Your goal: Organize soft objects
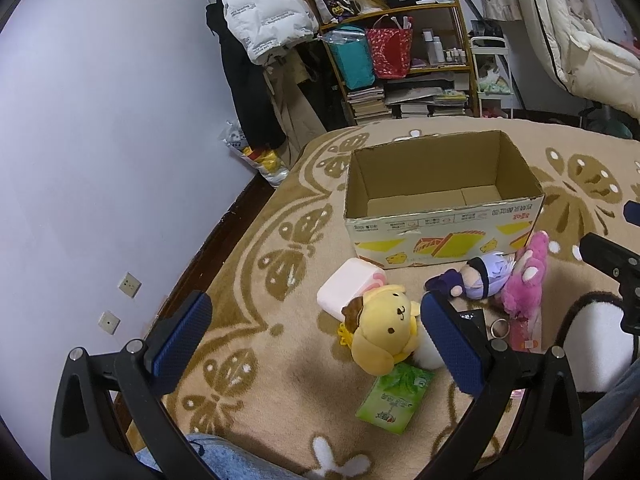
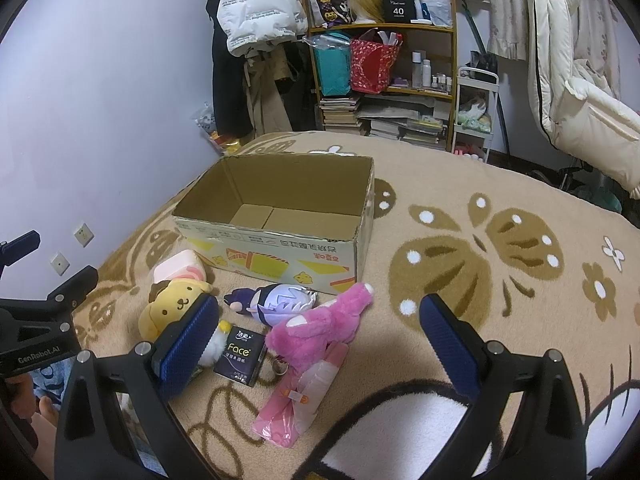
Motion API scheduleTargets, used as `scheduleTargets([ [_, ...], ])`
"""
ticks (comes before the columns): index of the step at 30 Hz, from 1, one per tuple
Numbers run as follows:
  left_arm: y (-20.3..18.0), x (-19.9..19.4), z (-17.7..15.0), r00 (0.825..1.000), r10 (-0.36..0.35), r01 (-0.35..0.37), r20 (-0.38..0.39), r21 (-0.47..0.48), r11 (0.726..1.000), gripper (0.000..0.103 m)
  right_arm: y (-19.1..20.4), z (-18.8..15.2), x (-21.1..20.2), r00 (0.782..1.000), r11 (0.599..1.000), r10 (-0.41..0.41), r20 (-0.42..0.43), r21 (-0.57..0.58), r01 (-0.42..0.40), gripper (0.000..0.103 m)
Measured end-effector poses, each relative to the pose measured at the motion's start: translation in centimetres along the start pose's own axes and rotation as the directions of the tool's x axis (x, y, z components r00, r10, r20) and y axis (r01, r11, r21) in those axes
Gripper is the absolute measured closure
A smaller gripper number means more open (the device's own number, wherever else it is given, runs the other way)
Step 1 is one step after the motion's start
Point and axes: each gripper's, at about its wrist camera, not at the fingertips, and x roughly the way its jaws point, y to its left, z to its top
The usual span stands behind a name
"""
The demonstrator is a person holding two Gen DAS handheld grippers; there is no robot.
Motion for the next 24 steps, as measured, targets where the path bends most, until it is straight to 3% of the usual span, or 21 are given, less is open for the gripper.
scheduleTargets([
  [24, -0.25, 0.06, -0.09, 1.0, 0.002, -0.002, -0.004, 0.008, 1.0, 0.0, -0.14, 0.03, 0.21, 1.0, 1.0, -0.007, -0.009, 0.012, 0.008, 0.0],
])
